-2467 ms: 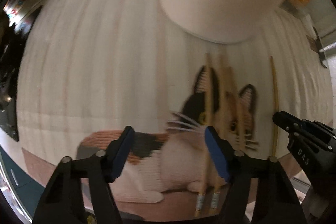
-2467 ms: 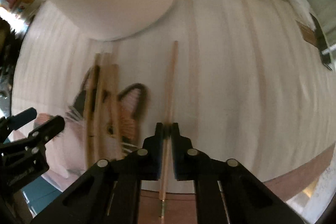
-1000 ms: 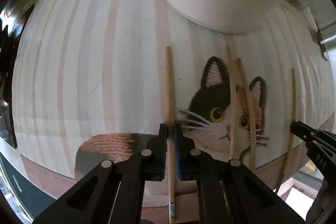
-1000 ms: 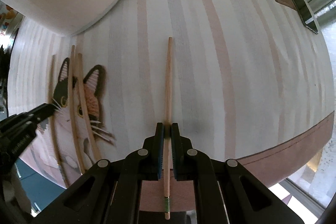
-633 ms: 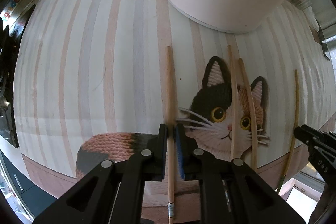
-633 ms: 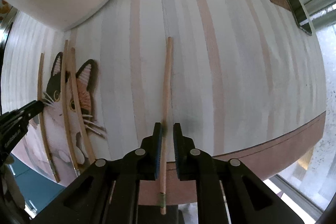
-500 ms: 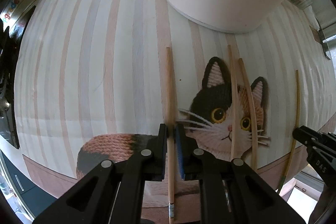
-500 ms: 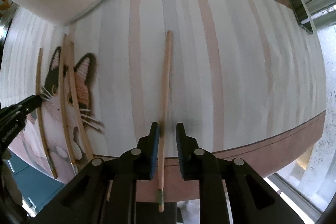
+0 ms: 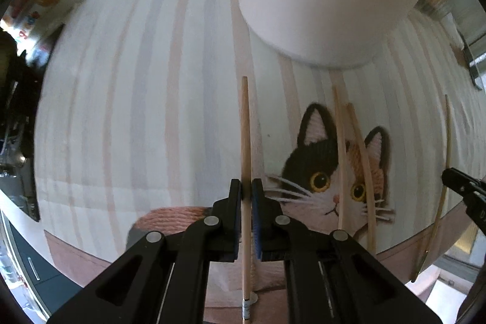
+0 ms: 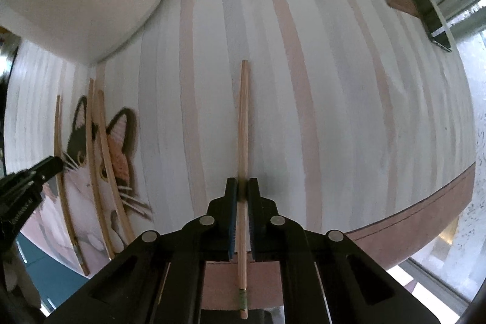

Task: Organize utensils
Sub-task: 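Lift both chopsticks and carry them over the pink utensil holder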

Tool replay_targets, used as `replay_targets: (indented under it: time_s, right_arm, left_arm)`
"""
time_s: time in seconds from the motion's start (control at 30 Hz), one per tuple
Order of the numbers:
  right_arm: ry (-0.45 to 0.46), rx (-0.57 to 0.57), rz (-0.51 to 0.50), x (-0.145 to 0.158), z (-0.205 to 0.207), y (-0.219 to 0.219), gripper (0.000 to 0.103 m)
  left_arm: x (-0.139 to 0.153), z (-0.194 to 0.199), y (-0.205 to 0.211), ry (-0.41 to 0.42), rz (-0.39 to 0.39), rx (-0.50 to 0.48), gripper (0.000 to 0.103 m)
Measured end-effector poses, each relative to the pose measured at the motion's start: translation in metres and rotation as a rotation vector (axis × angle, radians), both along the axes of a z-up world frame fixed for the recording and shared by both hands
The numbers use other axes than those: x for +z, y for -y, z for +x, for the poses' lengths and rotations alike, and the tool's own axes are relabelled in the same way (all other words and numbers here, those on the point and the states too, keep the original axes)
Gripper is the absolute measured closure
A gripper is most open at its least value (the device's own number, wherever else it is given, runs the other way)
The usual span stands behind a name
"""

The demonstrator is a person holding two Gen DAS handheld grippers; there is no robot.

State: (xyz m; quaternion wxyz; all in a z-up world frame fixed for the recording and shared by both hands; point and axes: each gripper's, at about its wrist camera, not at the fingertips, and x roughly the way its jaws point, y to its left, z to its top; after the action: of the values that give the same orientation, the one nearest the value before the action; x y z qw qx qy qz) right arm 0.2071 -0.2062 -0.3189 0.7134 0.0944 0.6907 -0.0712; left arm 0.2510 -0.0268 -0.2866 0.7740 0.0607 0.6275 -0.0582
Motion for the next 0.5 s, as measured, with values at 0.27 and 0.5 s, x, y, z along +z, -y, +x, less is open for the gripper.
replay_targets:
  time_s: [0.27,0.5]
  right_arm:
    - [0.184,-0.036,-0.023,0.059,0.003,0.017,0.096]
    - [0.363,-0.072,-0.029,0.113,-0.004,0.018,0.096]
  left_arm:
    - [0.073,-0.005,-0.006,0.198,-0.06,0.038,0.099]
    - [0.141,-0.01,-0.02,0.335,-0.158,0.097,0.099]
